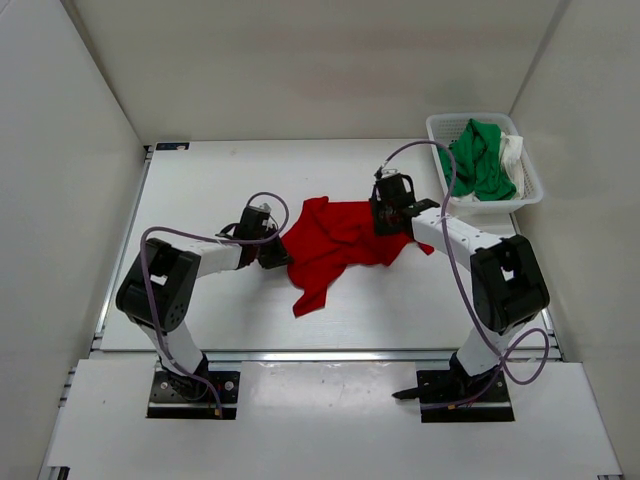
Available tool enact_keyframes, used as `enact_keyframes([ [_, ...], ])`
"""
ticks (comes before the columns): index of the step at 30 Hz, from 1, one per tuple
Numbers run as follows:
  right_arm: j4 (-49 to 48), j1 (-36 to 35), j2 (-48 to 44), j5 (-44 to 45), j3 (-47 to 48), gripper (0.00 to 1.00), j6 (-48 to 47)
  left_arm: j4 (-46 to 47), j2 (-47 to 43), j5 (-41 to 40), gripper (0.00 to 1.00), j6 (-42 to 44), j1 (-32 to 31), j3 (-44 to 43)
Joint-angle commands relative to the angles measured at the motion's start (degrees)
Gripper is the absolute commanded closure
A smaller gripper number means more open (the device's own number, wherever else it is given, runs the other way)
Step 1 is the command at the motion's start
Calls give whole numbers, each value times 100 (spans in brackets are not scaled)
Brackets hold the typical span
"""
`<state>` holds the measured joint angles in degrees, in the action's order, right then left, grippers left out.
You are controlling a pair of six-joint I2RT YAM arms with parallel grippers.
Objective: Fold and stack the t-shirts
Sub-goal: Grap the side of the flattened tshirt furthest away from the robot with both arms
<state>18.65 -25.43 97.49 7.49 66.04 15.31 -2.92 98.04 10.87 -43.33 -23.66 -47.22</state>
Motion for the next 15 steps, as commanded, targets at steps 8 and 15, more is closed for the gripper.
enact_keyframes([
  [8, -467, 293, -388, -660, 146, 98, 236, 186, -566, -200, 100, 26, 72, -384],
  [15, 41, 3, 76, -618, 357, 44, 94, 142, -821, 20, 100, 44, 169, -376],
])
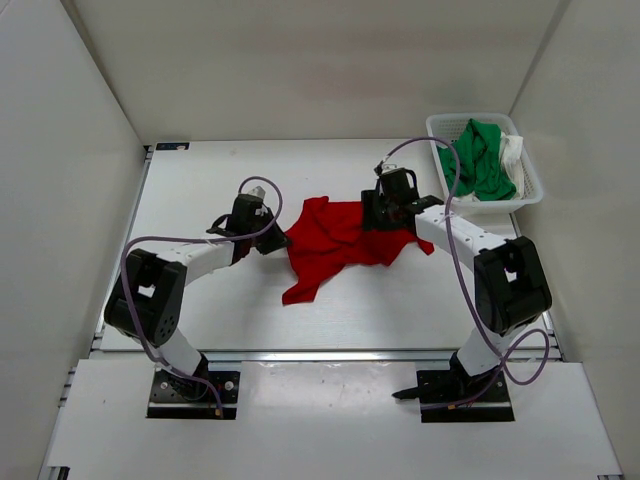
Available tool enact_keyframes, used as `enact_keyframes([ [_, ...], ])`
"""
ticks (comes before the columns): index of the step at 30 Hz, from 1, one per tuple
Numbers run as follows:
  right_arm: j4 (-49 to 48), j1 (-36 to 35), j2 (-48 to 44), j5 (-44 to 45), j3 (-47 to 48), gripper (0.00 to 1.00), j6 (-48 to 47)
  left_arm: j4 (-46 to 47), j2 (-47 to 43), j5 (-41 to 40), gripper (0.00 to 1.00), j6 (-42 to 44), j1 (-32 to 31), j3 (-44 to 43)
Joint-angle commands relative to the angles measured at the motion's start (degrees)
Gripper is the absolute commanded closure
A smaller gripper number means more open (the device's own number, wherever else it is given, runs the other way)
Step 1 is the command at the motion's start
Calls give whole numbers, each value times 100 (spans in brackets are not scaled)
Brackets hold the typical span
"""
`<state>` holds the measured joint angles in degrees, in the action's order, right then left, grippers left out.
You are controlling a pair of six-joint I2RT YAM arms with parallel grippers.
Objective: Fold and stack the t-shirts
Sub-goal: Grap the side of the flattened tshirt furthest away from the robot with both arms
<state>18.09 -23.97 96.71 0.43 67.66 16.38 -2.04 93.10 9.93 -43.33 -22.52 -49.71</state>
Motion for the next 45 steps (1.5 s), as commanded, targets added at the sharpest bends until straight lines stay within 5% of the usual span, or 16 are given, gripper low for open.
enact_keyframes([
  [1, 72, -100, 156, 80, 169, 45, 49, 55, -362, 97, 100, 44, 90, -91],
  [6, -156, 41, 146, 107, -77, 63, 120, 46, -442, 167, 100, 79, 107, -117],
  [15, 133, 191, 612, 2, 353, 55, 67, -94, -591, 237, 100, 106, 38, -337],
  [17, 168, 243, 656, 10, 432, 83, 23, -121, -635, 255, 100, 123, 82, -355],
  [19, 256, 261, 657, 2, 520, 99, 84, -121, -635, 333, 100, 132, 151, -399],
  [25, 484, -46, 17, 1, 1018, 100, 32, -366, -705, 614, 100, 150, 388, -1047],
  [35, 1435, -732, -1099, -498, 3665, 100, -443, -894, -1223, 1449, 100, -210, 2460, -3411],
  [39, 1111, -531, -1584, -929, 3115, 100, -224, -1025, -1259, 1871, 100, -483, 3147, -4185],
  [45, -594, 708, -2025, -2799, 92, 99, 865, -1360, -672, 2196, 100, -773, 3211, -6127],
])
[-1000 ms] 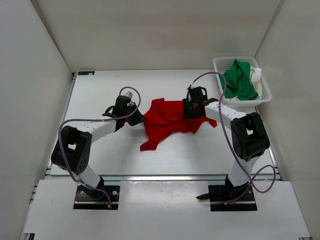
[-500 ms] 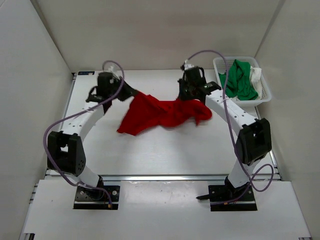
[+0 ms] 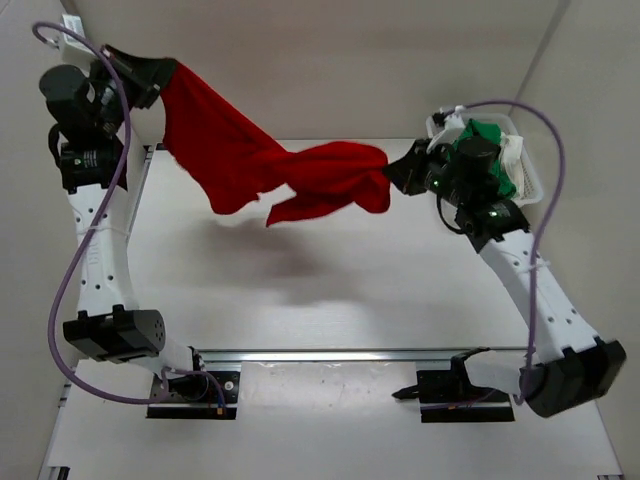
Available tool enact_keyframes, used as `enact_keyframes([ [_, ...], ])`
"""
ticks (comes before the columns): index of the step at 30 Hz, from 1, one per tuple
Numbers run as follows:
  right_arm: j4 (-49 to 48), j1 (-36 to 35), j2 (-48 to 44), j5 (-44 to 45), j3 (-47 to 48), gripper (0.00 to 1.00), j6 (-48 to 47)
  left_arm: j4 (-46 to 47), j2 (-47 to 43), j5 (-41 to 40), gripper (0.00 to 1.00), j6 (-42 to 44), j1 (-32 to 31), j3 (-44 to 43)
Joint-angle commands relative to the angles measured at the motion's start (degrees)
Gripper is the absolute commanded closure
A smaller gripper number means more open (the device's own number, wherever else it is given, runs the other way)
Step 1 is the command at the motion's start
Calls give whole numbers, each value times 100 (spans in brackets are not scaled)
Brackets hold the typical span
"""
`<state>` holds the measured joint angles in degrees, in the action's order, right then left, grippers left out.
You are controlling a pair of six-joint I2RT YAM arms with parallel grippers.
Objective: Fold and stack the t-shirts
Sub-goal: Grap the side of the flattened tshirt furthest away from the robot with both arms
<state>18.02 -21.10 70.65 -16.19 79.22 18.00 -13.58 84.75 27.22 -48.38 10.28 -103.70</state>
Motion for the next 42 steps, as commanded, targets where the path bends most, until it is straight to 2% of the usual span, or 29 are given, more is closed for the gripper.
enact_keyframes([
  [1, -798, 379, 781, -1167, -1380, 100, 775, -250, 252, 546, 100, -338, -157, -1166],
  [4, -853, -304, 1501, -774, -1463, 100, 714, -171, 551, 670, 100, -488, -473, -1897],
  [8, -967, -982, 2293, -841, -1182, 100, 635, -4, 490, 661, 100, -550, -633, -2075],
  [11, -538, -1413, 2593, -615, -533, 100, 433, -39, 358, 503, 100, -366, -747, -1979],
  [14, -212, -1537, 2113, 61, -328, 100, 187, -311, 191, 197, 100, -59, -668, -1918],
  [19, 367, -1563, 750, 448, -241, 100, -191, -277, -11, 231, 100, -66, -501, -1724],
  [21, 675, -1747, 293, 746, 126, 100, -244, -268, -160, 231, 100, -119, -414, -1636],
  [26, 1492, -1924, 107, 757, 1181, 100, -332, -591, -371, -31, 100, 116, -334, -1775],
  [29, 1757, -1652, 220, 644, 1849, 100, -428, -917, -459, -444, 100, 433, -474, -1987],
  [31, 1801, -1143, 317, 406, 2105, 99, -403, -1084, -468, -725, 100, 697, -580, -2066],
  [33, 1741, -599, 396, -67, 2159, 100, -367, -1172, -468, -867, 100, 821, -676, -1979],
  [35, 1592, 260, 615, -926, 2045, 100, -236, -1260, -529, -1164, 100, 996, -834, -1734],
  [38, 1398, 869, 1265, -1351, 1939, 100, -236, -990, -748, -1588, 100, 1234, -958, -681],
  [39, 1423, 958, 1885, -1518, 2105, 100, -314, -771, -784, -1649, 100, 1174, -1106, 331],
  [41, 1598, 1099, 2433, -1703, 2368, 100, -385, -358, -689, -1781, 100, 1164, -1160, 937],
  [42, 1834, 1126, 3036, -1660, 2779, 100, -385, -225, -575, -1878, 100, 1129, -1152, 1322],
])
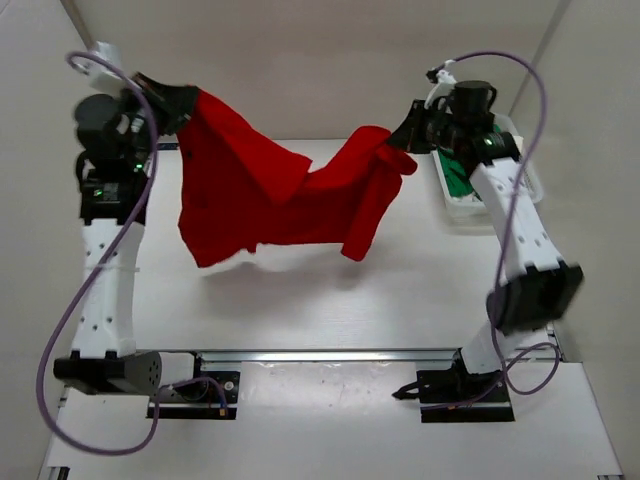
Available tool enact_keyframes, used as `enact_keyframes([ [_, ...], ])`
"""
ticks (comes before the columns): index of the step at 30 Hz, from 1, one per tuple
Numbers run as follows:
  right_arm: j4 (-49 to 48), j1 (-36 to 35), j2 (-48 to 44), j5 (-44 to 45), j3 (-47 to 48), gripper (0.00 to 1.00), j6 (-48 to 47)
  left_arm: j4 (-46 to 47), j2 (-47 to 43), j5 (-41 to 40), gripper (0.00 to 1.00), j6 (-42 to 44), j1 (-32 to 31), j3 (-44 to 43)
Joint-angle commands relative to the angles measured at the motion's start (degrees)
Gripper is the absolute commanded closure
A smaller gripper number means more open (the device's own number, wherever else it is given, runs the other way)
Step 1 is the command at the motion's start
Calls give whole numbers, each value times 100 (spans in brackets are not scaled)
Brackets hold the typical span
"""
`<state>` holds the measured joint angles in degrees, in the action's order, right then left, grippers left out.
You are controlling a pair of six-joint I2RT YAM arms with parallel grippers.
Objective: Fold and stack the t-shirts
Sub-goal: Grap the side of the flattened tshirt furthest away from the robot with both arms
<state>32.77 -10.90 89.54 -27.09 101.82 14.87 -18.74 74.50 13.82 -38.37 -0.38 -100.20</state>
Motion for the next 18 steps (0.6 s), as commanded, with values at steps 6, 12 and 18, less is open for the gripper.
enact_keyframes([
  [6, 1223, 307, 4066, -112, 4092, 96, 32, -416, 3550, -73, 100, 172, 30, -1356],
  [12, 1133, 774, 4416, -238, 4549, 62, 501, -521, 5394, 49, 55, -230, 238, -3751],
  [18, 953, 264, 3475, 1063, 2829, 59, -204, -673, 4436, -336, 12, 286, 136, -2181],
])
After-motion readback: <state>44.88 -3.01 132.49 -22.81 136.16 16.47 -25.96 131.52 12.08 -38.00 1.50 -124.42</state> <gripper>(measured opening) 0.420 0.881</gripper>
